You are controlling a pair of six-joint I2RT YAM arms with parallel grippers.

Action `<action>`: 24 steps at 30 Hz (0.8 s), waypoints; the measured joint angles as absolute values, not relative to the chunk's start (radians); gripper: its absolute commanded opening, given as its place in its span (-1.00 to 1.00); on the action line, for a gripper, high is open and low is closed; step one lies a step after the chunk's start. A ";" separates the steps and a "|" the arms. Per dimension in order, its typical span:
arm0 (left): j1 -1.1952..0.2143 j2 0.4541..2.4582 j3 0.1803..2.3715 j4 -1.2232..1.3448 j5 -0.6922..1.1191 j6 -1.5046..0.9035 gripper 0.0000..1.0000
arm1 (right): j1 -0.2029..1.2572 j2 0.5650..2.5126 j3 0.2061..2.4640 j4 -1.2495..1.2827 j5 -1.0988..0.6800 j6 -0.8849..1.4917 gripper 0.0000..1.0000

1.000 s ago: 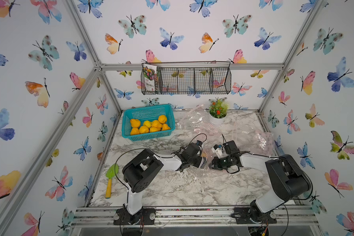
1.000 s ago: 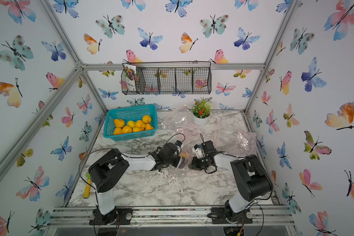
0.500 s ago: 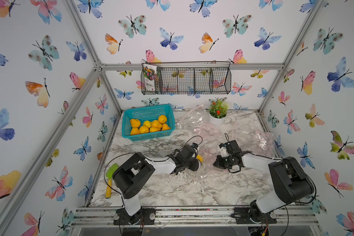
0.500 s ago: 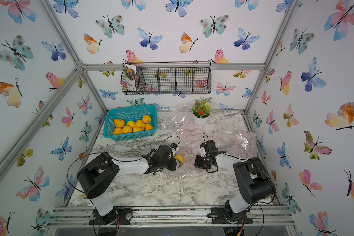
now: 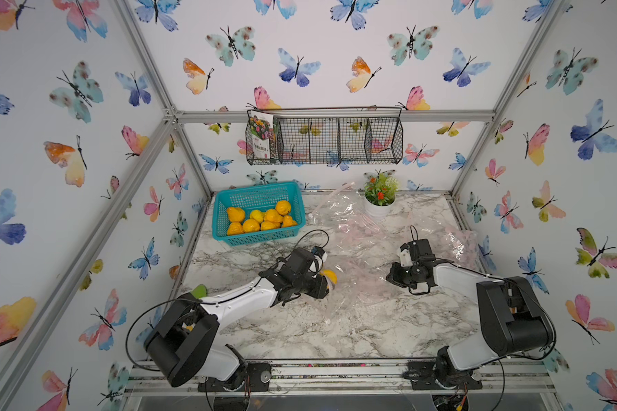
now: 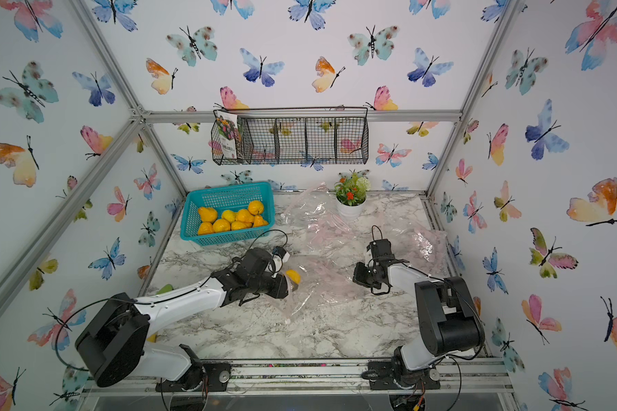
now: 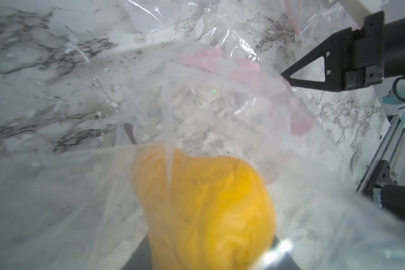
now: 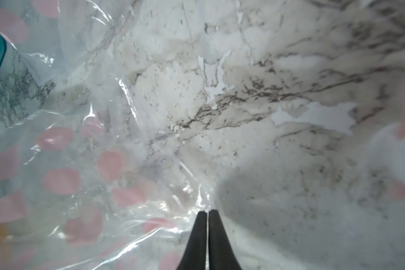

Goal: Open the zip-top bag and take out the pear
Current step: Pick up the pear from the zipper food storage bag.

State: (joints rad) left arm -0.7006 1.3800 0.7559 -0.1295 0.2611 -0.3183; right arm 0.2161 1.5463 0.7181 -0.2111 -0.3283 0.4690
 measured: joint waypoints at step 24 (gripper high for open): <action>-0.481 1.518 0.922 -0.378 0.675 -0.080 -0.33 | 0.315 1.575 0.776 -0.177 -0.724 0.342 0.55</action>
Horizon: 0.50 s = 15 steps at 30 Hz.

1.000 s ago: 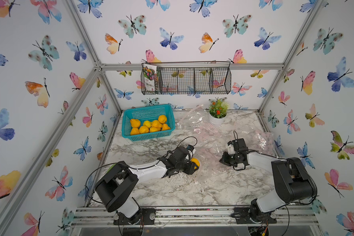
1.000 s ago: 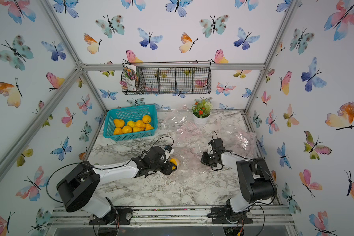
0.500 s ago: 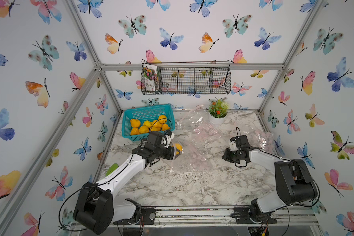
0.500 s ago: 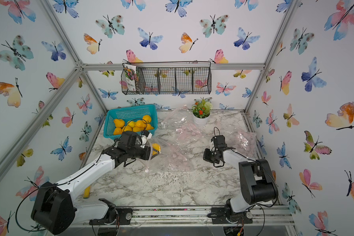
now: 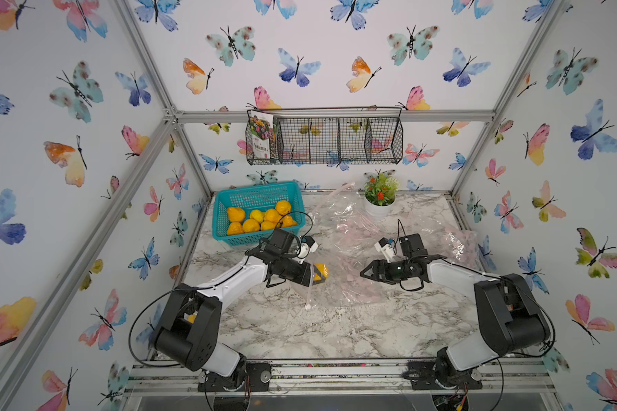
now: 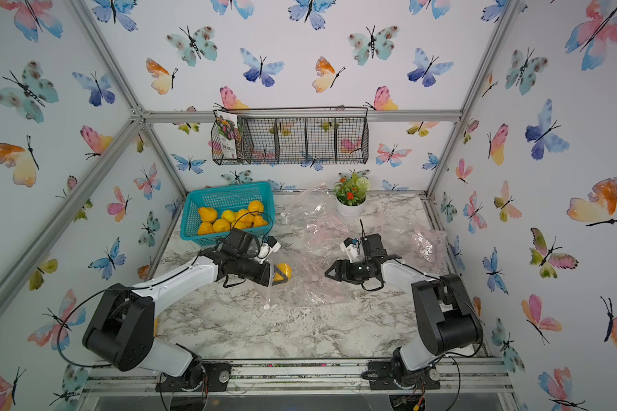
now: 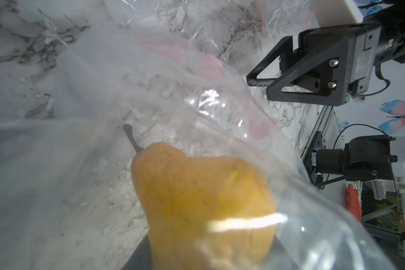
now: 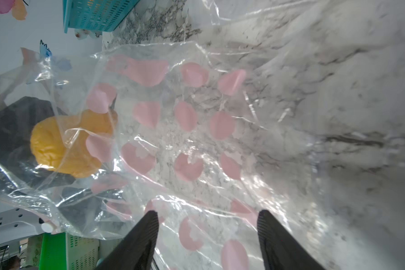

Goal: Open the zip-top bag and take out the pear
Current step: Pick up the pear from the zipper food storage bag.

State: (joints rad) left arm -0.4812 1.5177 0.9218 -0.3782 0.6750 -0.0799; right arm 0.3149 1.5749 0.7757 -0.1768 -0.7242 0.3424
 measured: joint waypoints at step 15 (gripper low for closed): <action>-0.604 1.675 0.915 -0.389 0.599 -0.038 -0.40 | 0.500 1.722 0.945 -0.281 -0.467 0.308 0.71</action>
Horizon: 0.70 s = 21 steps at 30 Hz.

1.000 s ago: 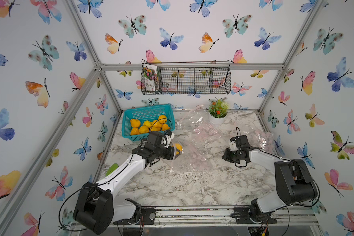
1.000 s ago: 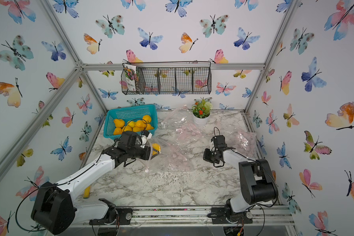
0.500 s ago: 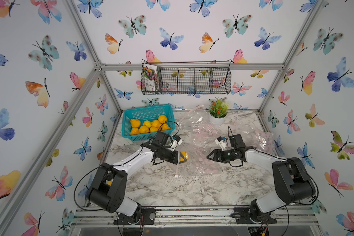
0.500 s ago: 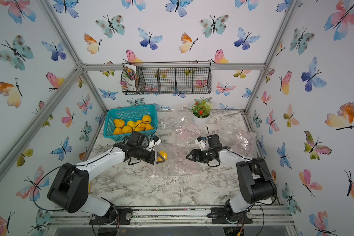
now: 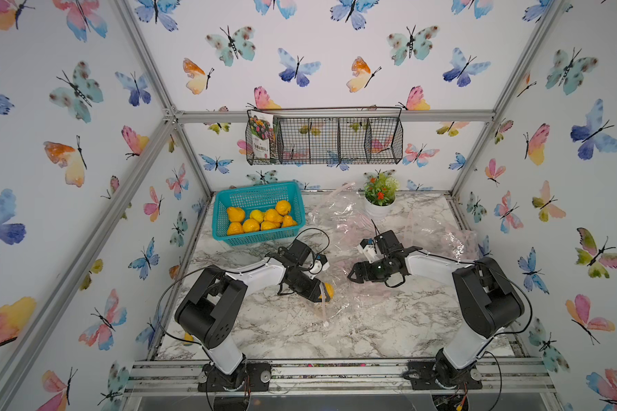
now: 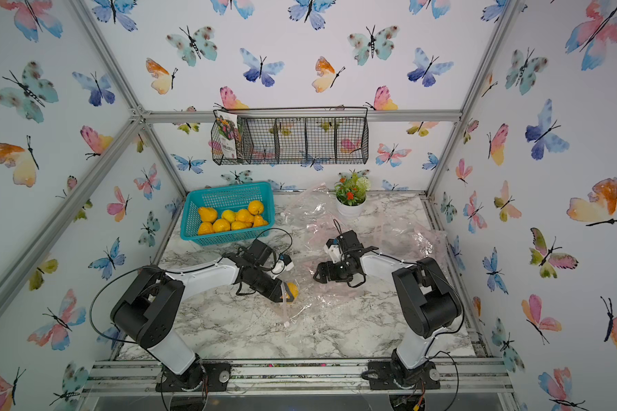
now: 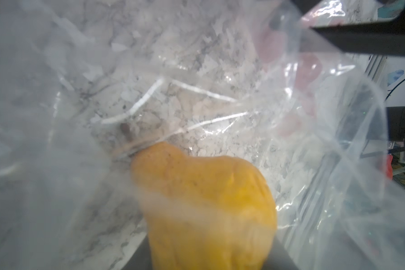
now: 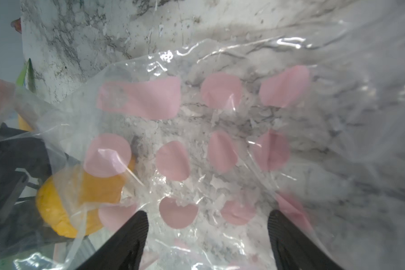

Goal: Open the zip-top bag and take out the pear
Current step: Pick up the pear from the zipper food storage bag.

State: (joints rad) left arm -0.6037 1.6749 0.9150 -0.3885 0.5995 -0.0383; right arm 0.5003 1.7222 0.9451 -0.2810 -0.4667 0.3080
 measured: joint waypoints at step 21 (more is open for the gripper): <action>-0.709 1.753 0.942 -0.219 0.486 -0.080 -0.44 | 0.609 1.748 1.059 -0.387 -0.104 0.394 0.68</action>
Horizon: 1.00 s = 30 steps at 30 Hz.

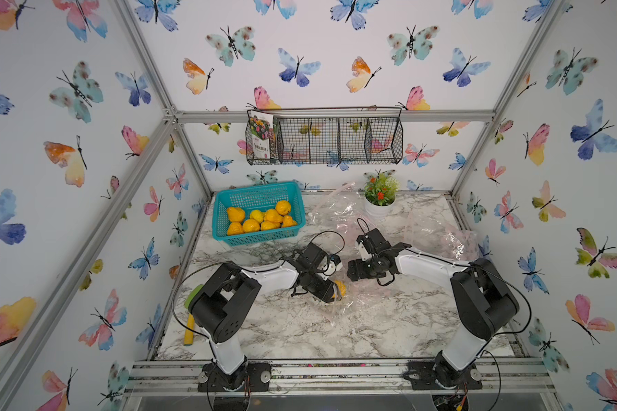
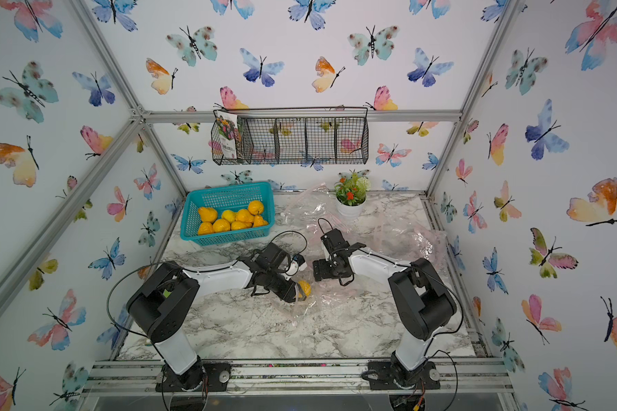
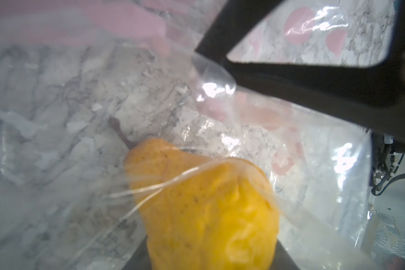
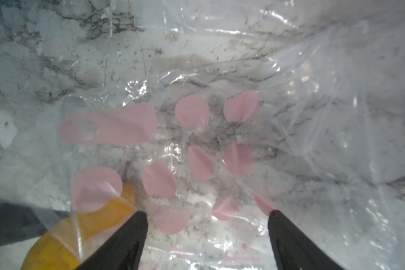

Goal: Open the zip-top bag and take out the pear
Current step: Pick up the pear from the zipper food storage bag.

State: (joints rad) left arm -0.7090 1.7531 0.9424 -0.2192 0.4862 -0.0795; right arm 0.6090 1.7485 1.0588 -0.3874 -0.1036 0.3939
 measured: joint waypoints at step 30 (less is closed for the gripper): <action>-0.701 1.398 0.974 -0.731 0.410 -0.270 -0.70 | 0.511 1.802 1.004 -0.168 -0.121 0.451 0.69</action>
